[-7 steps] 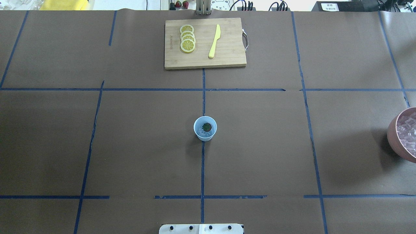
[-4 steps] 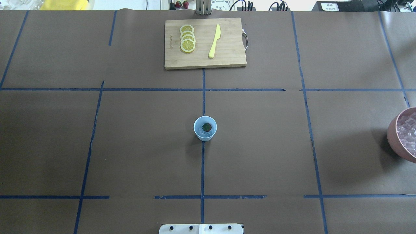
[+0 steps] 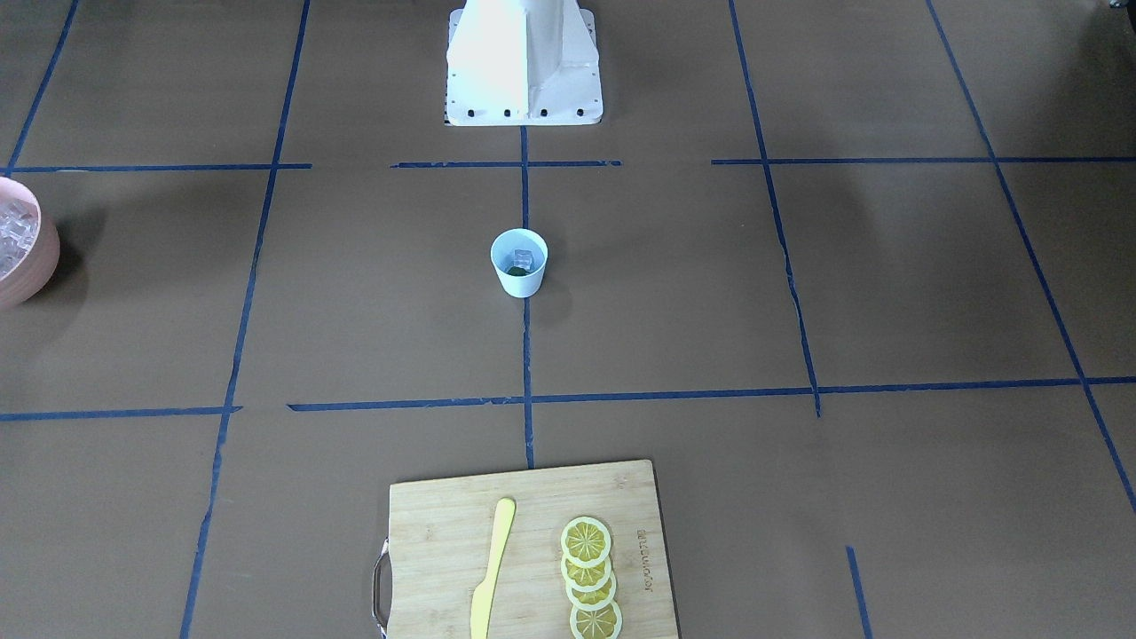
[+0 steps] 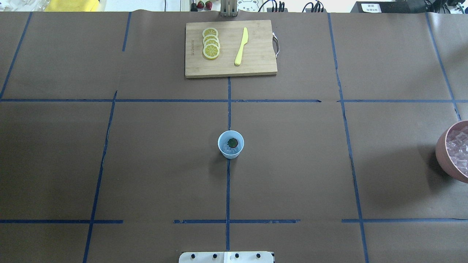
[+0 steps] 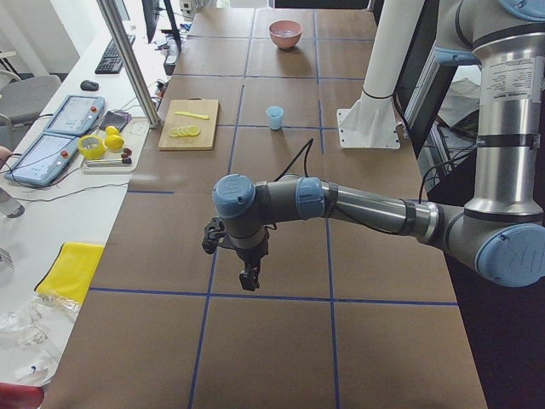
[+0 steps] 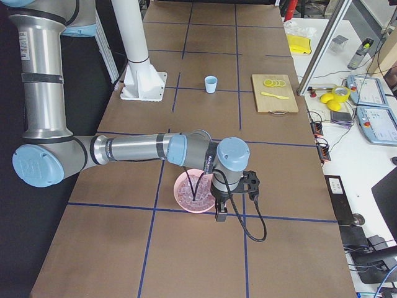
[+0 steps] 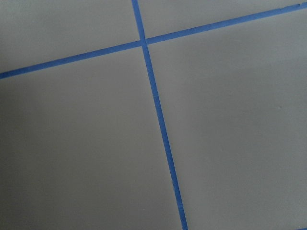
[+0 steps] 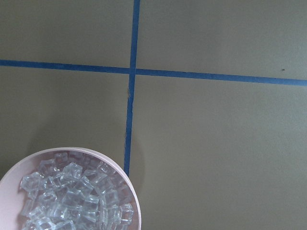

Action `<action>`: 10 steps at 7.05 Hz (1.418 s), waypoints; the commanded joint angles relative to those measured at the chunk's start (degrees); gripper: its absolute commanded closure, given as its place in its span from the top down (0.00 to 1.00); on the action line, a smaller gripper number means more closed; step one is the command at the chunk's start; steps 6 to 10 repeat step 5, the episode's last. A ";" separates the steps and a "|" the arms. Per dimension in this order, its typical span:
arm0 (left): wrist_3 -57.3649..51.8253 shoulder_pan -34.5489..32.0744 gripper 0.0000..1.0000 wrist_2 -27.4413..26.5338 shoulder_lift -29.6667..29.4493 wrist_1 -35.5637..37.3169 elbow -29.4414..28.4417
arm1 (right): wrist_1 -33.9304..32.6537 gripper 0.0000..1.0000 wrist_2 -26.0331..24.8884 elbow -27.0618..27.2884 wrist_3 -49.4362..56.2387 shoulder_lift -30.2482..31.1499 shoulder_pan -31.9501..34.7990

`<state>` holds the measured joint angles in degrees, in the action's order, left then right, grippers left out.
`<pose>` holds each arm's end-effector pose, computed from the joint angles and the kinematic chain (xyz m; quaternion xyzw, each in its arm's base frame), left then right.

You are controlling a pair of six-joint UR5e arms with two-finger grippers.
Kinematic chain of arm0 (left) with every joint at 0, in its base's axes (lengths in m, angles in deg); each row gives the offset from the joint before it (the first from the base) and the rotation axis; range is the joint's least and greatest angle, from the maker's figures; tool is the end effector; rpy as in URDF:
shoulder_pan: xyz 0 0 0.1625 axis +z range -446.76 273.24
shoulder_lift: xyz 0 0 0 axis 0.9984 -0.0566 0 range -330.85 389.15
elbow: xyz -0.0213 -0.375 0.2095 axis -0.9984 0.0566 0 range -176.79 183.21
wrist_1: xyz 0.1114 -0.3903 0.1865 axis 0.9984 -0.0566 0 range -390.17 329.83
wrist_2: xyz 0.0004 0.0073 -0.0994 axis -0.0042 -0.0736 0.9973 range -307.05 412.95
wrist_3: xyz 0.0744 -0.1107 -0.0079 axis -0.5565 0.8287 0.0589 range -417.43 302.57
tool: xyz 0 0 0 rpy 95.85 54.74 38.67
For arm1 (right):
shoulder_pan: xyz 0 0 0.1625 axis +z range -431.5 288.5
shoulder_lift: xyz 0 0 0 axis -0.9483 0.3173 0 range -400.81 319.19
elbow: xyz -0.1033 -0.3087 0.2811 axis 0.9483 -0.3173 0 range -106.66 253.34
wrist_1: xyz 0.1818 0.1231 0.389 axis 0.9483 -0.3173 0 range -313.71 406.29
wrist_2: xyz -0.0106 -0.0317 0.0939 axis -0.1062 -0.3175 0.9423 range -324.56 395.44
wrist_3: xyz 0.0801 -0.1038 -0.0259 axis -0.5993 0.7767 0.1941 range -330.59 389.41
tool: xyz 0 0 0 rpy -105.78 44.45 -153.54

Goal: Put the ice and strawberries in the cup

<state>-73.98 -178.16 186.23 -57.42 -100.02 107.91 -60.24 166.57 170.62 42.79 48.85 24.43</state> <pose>-0.0533 -0.4747 0.6199 -0.0137 0.3744 0.0938 0.9224 0.0977 -0.5006 0.6509 -0.0129 -0.3574 -0.0334 0.9332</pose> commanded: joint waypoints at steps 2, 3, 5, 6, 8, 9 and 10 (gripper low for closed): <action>2.40 -0.44 1.00 -0.21 -0.08 -0.46 -0.28 | 0.00 1.00 0.00 -0.51 0.07 -0.02 -0.47; 2.57 -0.52 1.00 -0.39 -0.61 -0.20 -0.28 | 0.00 1.00 0.09 -0.69 0.15 -0.02 -0.48; 2.48 -0.52 1.00 -0.47 -0.79 -0.20 -0.19 | 0.00 1.00 0.26 -0.78 0.16 -0.02 -0.48; 2.48 -0.52 1.00 -0.47 -0.79 -0.20 -0.19 | 0.00 1.00 0.26 -0.78 0.16 -0.02 -0.48; 2.48 -0.52 1.00 -0.47 -0.79 -0.20 -0.19 | 0.00 1.00 0.26 -0.78 0.16 -0.02 -0.48; 2.48 -0.52 1.00 -0.47 -0.79 -0.20 -0.19 | 0.00 1.00 0.26 -0.78 0.16 -0.02 -0.48; 2.48 -0.52 1.00 -0.47 -0.79 -0.20 -0.19 | 0.00 1.00 0.26 -0.78 0.16 -0.02 -0.48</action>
